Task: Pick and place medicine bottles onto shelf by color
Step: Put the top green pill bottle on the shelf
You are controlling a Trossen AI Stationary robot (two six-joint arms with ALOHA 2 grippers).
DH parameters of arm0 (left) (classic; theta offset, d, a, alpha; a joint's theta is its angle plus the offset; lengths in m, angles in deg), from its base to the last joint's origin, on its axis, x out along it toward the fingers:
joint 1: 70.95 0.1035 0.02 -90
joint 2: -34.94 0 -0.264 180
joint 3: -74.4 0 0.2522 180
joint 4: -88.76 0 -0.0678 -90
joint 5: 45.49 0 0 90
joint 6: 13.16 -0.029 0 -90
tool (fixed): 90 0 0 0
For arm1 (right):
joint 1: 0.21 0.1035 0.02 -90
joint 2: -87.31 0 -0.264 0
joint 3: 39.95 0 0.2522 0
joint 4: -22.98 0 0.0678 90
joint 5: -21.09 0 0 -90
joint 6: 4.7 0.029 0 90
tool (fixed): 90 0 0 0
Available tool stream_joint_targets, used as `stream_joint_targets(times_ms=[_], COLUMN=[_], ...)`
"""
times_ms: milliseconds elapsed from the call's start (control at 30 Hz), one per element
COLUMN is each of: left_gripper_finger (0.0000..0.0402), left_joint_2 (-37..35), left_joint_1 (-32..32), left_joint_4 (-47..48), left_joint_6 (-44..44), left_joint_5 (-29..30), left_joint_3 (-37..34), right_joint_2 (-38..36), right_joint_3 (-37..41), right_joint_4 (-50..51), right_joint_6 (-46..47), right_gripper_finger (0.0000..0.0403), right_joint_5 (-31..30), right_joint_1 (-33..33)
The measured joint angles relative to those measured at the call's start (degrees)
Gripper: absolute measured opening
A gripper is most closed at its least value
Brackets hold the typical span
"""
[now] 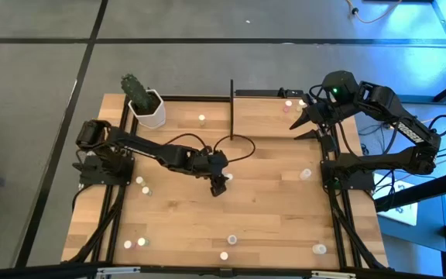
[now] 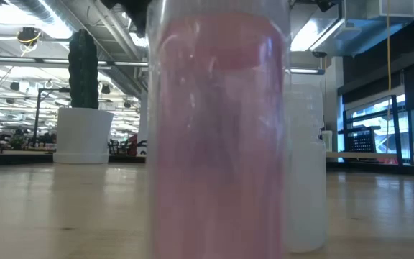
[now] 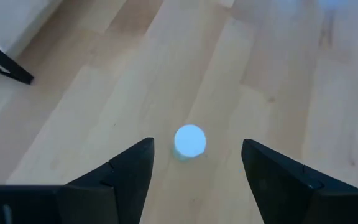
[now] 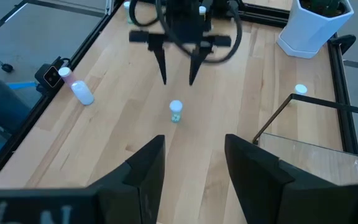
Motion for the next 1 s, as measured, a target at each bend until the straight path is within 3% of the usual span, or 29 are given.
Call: stream_joint_targets(times_ms=[433, 1000], left_gripper_finger=[0.0236, 0.0236], left_joint_2=[-8.4, -9.1], left_joint_1=[-1.9, -7.9], left_joint_4=[8.3, 9.7], left_joint_6=[1.6, 12.5], left_joint_5=[0.5, 11.0], left_joint_3=[0.0, 0.0], right_joint_2=[0.0, 1.1], right_joint_3=[0.0, 0.0], right_joint_4=[0.0, -3.4], right_joint_6=[0.0, 1.2], right_gripper_finger=[0.017, 0.017], right_joint_5=[0.0, 0.4], right_joint_1=[0.0, 0.2])
